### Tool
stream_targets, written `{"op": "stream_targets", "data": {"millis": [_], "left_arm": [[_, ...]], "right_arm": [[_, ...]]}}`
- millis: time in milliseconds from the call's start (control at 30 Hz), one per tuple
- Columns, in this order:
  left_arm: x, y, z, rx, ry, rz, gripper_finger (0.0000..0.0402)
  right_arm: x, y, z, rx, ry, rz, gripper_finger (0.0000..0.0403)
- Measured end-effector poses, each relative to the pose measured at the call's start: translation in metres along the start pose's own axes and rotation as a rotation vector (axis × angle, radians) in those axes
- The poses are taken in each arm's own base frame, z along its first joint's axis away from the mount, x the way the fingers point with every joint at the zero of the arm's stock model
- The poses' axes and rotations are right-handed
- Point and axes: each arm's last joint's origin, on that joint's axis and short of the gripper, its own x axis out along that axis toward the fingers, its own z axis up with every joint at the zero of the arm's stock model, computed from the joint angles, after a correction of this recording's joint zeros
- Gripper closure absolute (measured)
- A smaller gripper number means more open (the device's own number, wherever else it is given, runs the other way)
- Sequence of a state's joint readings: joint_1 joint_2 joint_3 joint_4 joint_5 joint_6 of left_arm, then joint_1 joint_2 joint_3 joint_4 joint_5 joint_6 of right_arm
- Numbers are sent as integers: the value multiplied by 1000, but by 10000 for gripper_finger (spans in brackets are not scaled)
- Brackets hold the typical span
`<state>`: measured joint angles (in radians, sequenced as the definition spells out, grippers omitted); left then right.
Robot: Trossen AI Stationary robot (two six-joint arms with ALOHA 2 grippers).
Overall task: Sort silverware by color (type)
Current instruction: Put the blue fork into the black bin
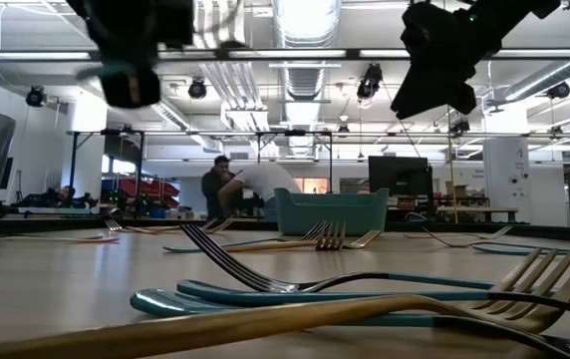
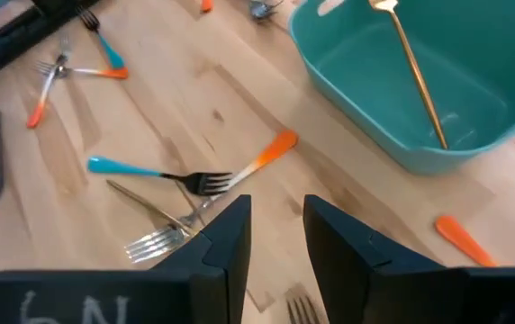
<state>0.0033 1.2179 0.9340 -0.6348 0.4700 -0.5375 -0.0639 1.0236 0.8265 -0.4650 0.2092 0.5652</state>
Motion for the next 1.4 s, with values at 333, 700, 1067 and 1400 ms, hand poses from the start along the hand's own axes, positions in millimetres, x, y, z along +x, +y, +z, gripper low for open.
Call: {"op": "stream_targets", "data": {"millis": [333,700,1067,1400], "left_arm": [[16,-69,-66,-37,8,90,402],[51,-92,-104,-208,243,125,402],[84,-84,-117,-221,541,262,392],[106,-77,-127,-267,734,292,354]], "right_arm": [[27,2,-9,-104,102,-47,307],[57,3,-22,-159,247,-37,307],[55,3,-21,-221,241,-27,307],[56,2,-20,-267,238,-33,307]]}}
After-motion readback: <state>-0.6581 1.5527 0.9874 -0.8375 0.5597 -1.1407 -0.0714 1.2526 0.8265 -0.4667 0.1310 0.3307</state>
